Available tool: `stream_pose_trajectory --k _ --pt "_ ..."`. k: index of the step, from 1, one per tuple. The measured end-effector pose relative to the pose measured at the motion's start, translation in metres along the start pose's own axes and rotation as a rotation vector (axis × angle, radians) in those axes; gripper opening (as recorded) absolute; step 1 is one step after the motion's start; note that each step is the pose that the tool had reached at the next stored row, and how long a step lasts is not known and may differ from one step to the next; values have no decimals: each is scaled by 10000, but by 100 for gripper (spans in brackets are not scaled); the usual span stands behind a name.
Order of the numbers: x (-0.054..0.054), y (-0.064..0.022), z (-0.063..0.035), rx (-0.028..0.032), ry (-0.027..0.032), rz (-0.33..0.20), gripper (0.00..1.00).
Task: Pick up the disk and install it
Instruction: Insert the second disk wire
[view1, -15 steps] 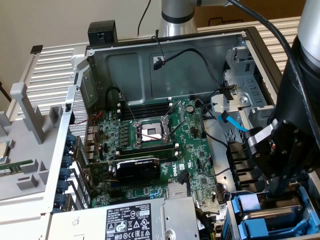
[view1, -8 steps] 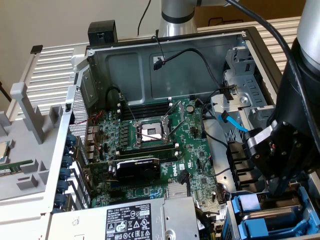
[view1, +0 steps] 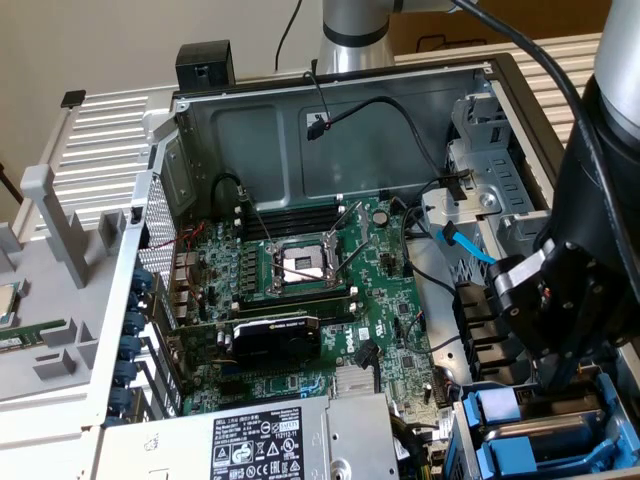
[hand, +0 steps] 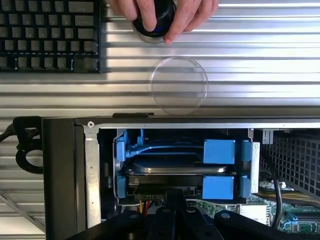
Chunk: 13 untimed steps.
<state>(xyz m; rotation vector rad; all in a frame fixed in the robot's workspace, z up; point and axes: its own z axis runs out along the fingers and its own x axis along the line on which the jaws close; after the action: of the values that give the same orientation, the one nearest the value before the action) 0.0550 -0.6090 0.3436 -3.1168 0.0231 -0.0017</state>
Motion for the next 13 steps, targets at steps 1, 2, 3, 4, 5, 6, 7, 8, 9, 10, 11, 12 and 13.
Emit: stream_pose_trajectory --k 1,2,3,4,5,6,7,8,9,10,11,12,13 --pt "0 0 -6 -1 0 7 11" --pt "0 0 -11 0 0 12 11" --pt "0 0 -16 0 0 18 11" --pt "0 -1 -24 -1 0 25 11" --pt "0 -1 -31 -2 0 33 11" --pt "0 -2 -39 -2 1 42 11" --pt "0 -2 -45 -1 1 51 11" --pt "1 -4 -52 0 1 60 11" --pt "1 -5 -60 -2 1 69 11" --pt "1 -8 -66 -1 1 77 11" --pt "1 -10 -73 -1 1 83 11" --pt "1 -13 -81 -1 2 89 11" --pt "2 -16 -89 -2 2 95 11"
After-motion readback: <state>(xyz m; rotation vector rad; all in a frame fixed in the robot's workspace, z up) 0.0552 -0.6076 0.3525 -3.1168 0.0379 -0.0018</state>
